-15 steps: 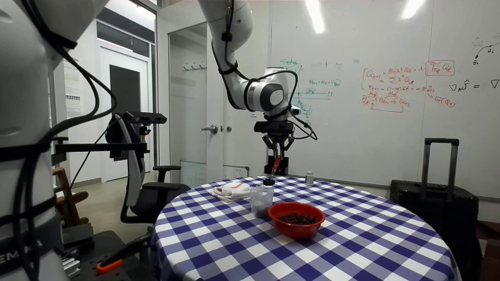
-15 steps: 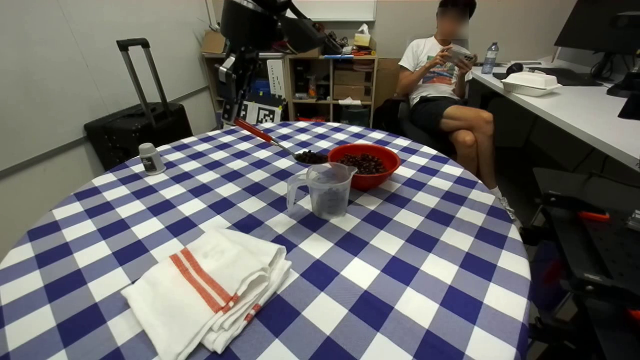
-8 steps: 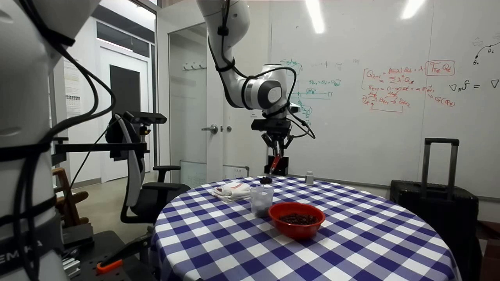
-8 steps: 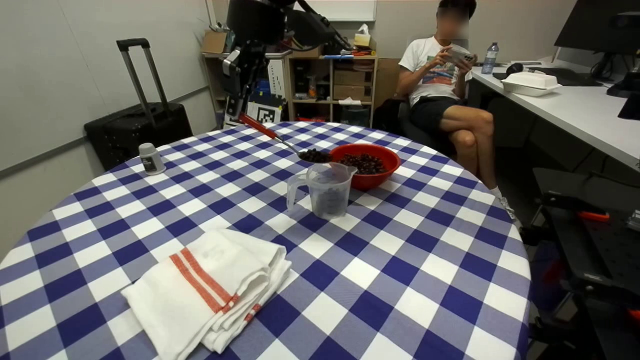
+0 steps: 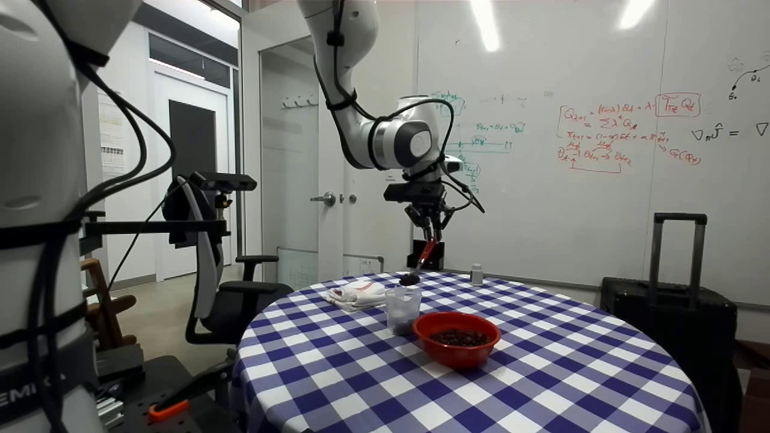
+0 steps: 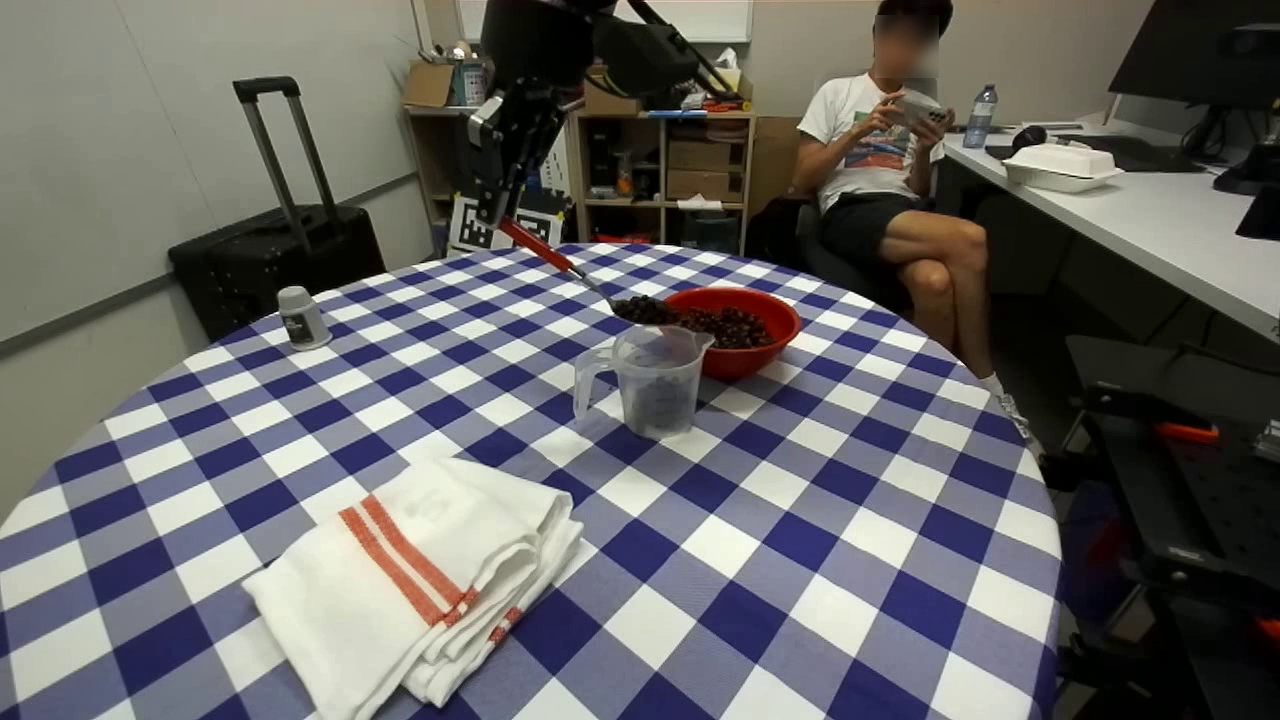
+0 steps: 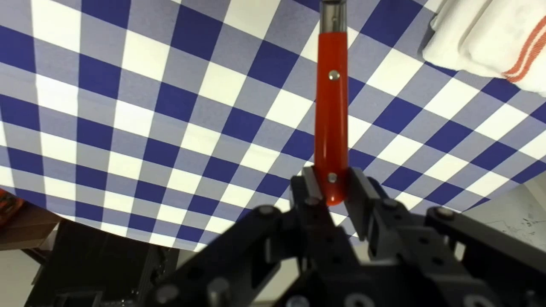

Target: Scoop some of the contents in the bowl and put them in the jar

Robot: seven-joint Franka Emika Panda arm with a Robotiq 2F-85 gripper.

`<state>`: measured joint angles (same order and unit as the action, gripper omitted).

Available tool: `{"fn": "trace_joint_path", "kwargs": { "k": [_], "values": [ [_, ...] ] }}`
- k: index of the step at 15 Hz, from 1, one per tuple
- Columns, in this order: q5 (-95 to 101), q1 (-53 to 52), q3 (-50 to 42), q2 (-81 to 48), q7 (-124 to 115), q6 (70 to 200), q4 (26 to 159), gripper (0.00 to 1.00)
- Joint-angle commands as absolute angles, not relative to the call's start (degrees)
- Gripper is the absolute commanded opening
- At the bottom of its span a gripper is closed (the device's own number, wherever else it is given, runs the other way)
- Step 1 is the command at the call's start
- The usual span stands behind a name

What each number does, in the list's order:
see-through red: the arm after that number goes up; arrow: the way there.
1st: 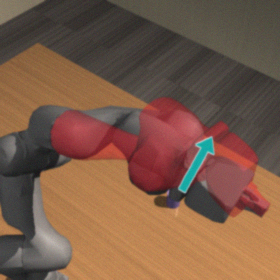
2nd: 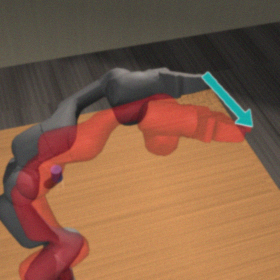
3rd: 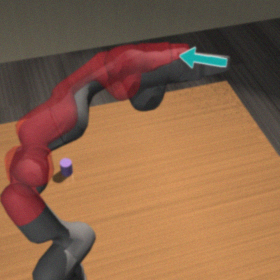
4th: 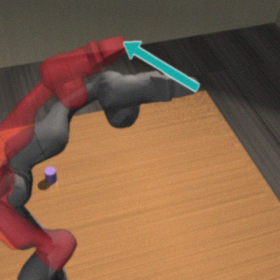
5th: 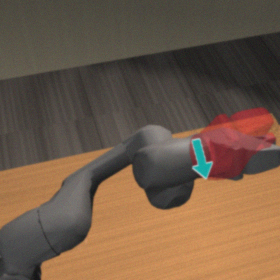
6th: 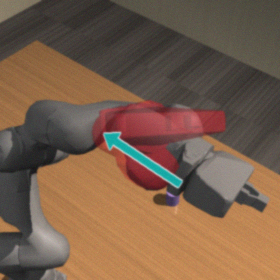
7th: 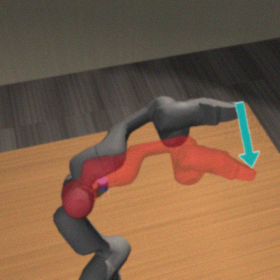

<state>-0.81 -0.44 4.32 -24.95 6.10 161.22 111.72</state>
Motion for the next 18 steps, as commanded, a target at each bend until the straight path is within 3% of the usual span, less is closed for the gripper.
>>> {"fn": "trace_joint_path", "kwargs": {
  "k": [1,18],
  "values": [
    [2.0,-3.7,0.9,-23.8,0.8,164.4,114.4,0.05],
    [17.2,-21.1,-18.0,-23.5,-22.2,168.5,115.9,0.05]
  ]
}}
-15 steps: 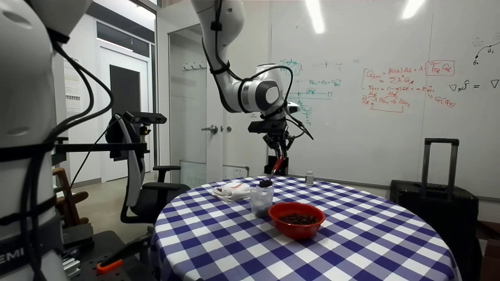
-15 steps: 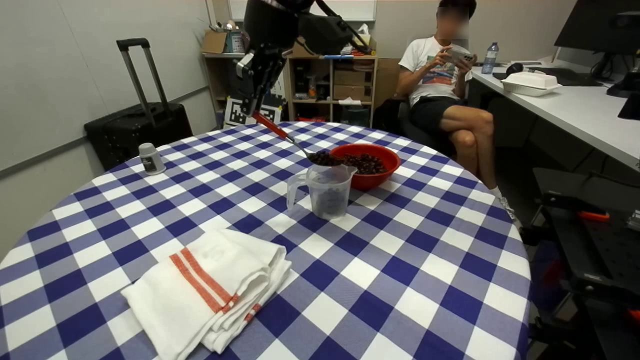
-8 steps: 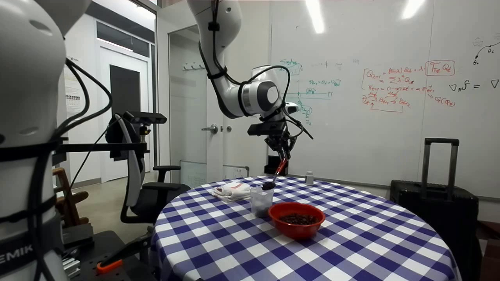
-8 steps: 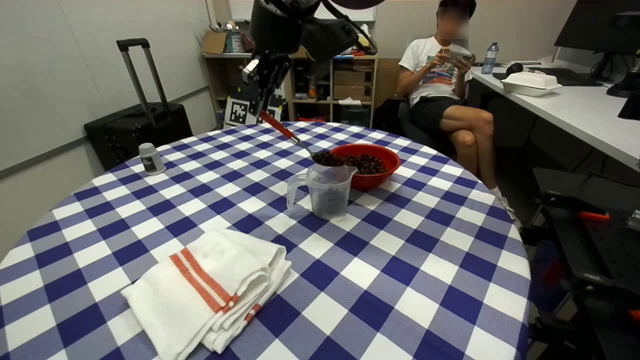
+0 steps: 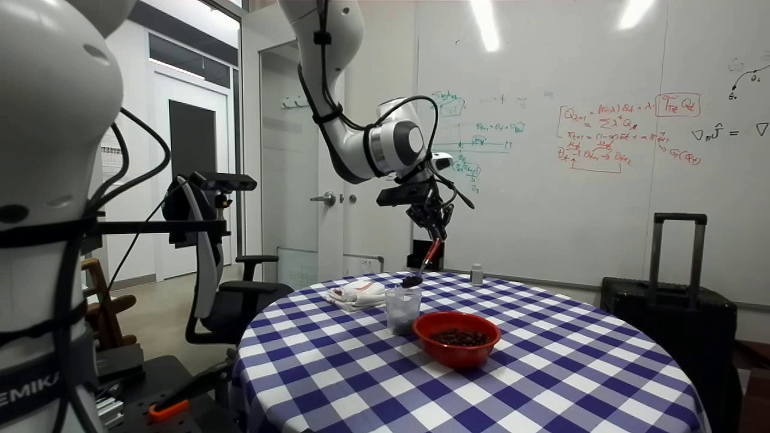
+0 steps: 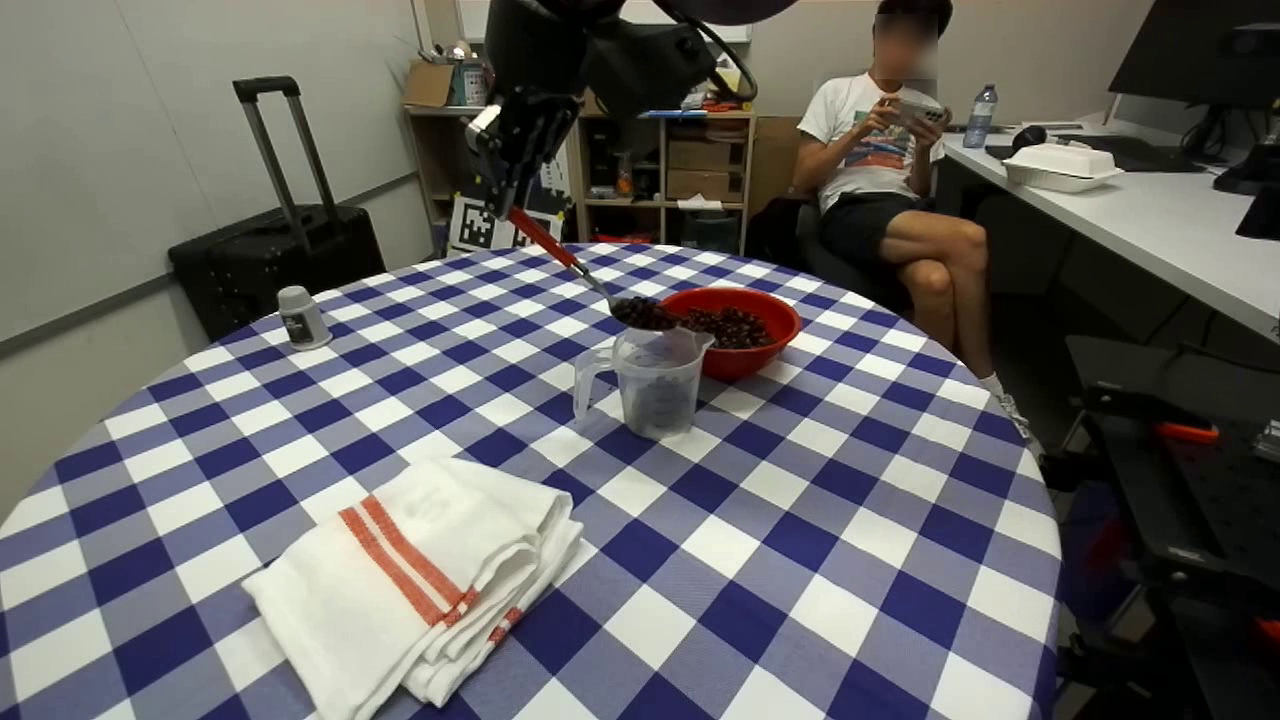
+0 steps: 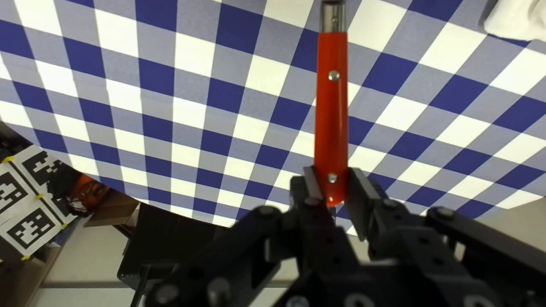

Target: Scoop some of the contents in the bowl and put them in the jar

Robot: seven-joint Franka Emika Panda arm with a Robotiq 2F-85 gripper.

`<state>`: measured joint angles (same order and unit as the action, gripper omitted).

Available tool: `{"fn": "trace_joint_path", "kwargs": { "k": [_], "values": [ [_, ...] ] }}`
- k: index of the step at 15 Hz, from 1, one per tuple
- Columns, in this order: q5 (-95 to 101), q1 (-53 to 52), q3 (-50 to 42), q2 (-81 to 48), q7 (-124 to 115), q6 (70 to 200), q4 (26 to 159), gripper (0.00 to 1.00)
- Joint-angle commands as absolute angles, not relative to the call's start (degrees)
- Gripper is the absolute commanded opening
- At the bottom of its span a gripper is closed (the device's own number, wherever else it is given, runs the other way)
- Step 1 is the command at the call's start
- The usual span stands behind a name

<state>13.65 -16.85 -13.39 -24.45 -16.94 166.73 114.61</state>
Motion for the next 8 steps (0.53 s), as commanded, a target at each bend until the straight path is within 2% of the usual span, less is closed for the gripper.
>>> {"fn": "trace_joint_path", "kwargs": {
  "k": [1,8],
  "values": [
    [18.1,-22.4,-19.4,-23.5,-23.6,168.9,115.9,0.05],
    [21.7,-29.6,-27.3,-23.7,-31.1,170.3,116.7,0.05]
  ]
}}
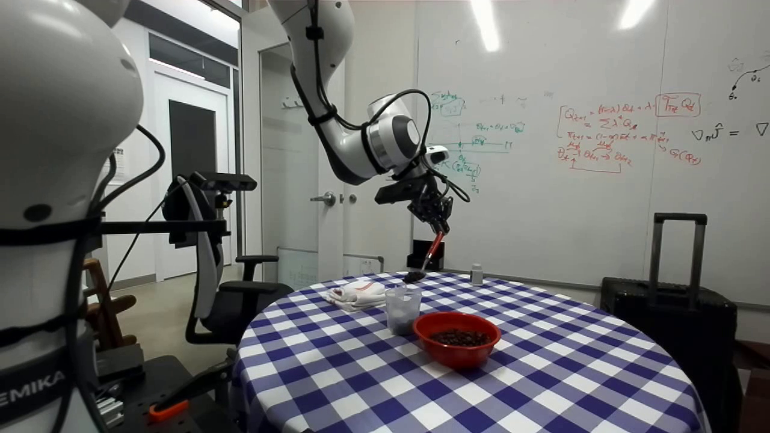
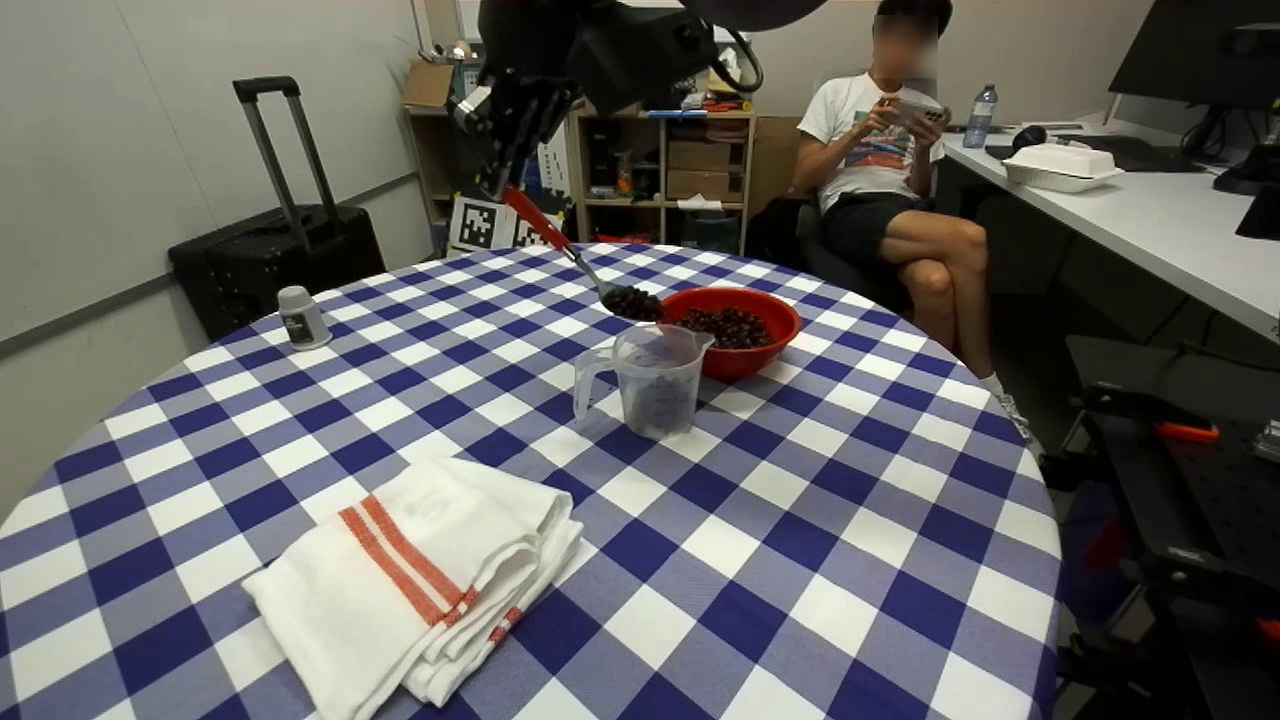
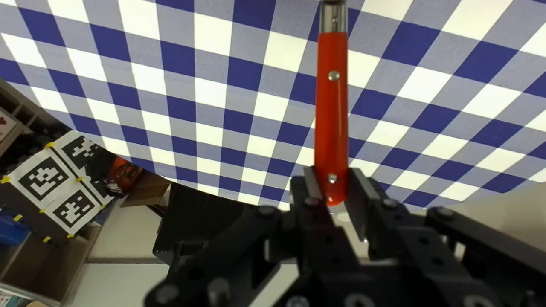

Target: Scoop some of the contents in the bowl and put them in the jar

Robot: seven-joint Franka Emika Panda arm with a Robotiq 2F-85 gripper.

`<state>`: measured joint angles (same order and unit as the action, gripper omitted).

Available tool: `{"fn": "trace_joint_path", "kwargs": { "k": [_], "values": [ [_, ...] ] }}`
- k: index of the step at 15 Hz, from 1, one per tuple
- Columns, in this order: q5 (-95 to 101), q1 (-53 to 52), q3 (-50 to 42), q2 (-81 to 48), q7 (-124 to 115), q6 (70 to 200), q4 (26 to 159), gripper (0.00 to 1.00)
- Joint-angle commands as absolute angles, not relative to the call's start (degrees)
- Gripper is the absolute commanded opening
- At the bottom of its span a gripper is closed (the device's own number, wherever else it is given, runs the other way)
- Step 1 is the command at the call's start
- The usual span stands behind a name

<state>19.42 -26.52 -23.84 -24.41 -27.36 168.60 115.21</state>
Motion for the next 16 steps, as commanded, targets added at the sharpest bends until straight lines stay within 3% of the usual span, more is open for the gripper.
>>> {"fn": "trace_joint_path", "kwargs": {
  "k": [1,16],
  "values": [
    [22.1,-30.5,-28.3,-23.8,-32.0,170.4,116.9,0.05],
    [25.2,-41.6,-41.2,-25.9,-38.4,172.5,118.5,0.05]
  ]
}}
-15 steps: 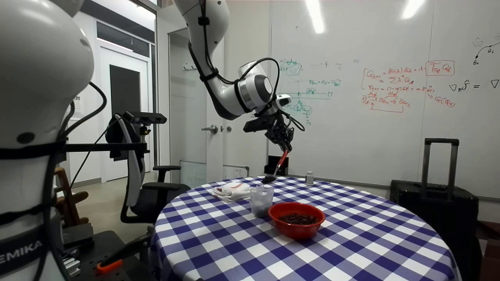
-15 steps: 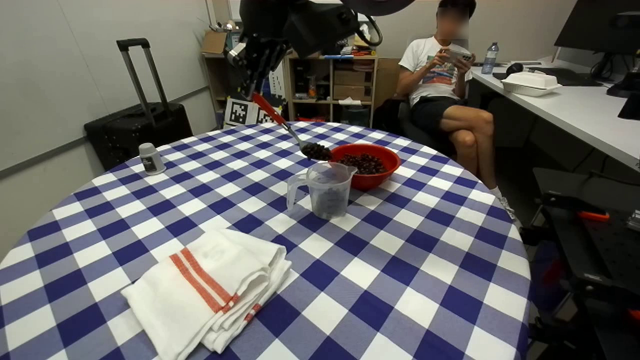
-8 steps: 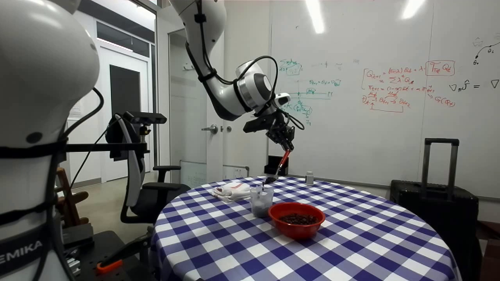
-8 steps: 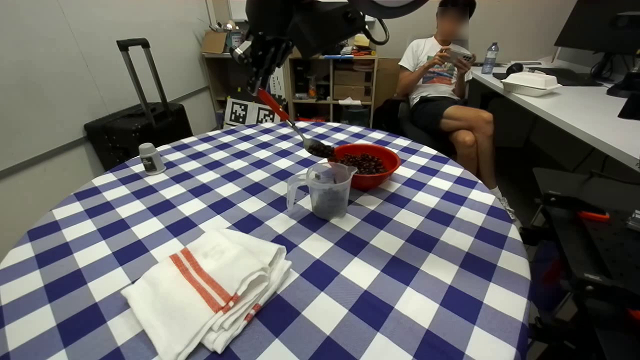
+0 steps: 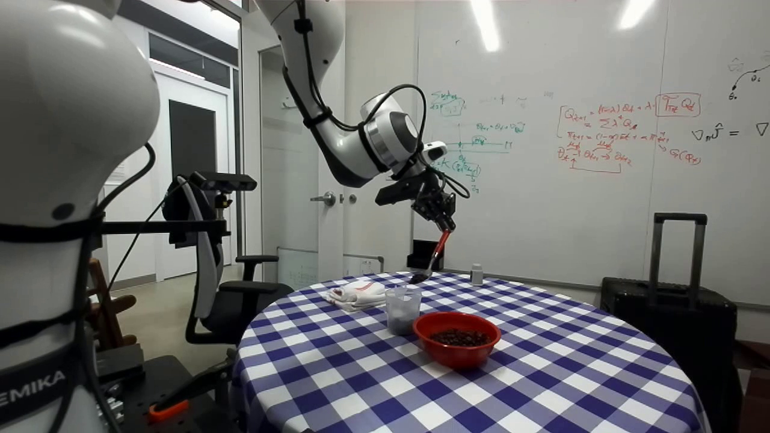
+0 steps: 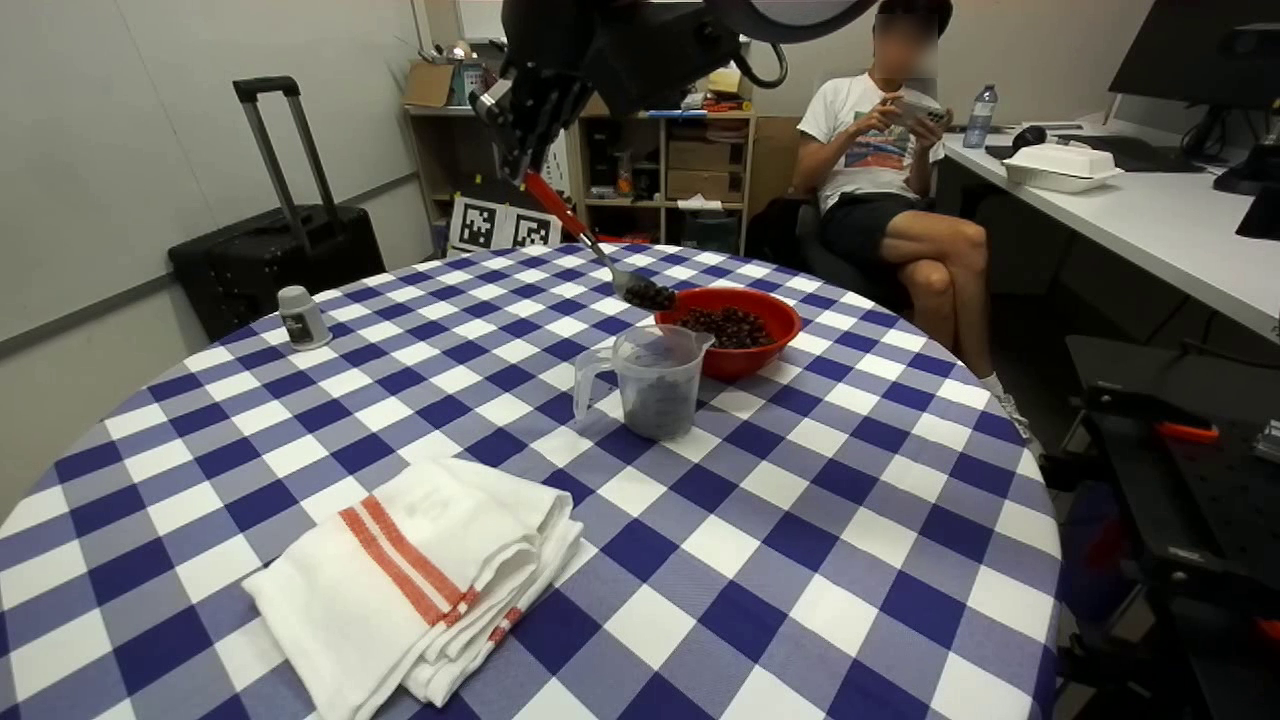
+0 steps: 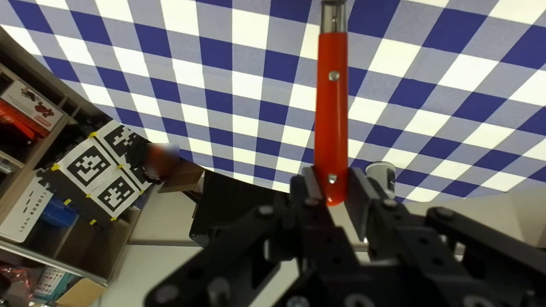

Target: Scoop some of the contents in the bowl and put them in the jar

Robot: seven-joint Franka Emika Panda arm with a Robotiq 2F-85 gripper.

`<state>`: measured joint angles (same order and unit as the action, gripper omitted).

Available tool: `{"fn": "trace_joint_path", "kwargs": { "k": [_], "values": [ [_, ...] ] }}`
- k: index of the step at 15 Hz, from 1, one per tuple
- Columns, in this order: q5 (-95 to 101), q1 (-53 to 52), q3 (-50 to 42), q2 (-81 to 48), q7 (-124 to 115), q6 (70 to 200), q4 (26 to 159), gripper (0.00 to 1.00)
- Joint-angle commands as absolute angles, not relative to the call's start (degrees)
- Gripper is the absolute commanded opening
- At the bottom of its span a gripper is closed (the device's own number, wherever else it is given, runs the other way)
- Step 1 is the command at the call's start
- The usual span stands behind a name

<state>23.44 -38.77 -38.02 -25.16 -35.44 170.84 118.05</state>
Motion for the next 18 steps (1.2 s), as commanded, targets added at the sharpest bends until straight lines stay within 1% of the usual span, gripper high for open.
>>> {"fn": "trace_joint_path", "kwargs": {
  "k": [1,9,18],
  "values": [
    [25.1,-42.4,-41.9,-26.1,-38.7,172.5,118.6,0.05],
    [24.0,-49.0,-48.4,-28.3,-41.0,172.4,118.6,0.05],
    [21.7,-60.2,-59.5,-32.7,-42.8,172.1,119.6,0.05]
  ]
}}
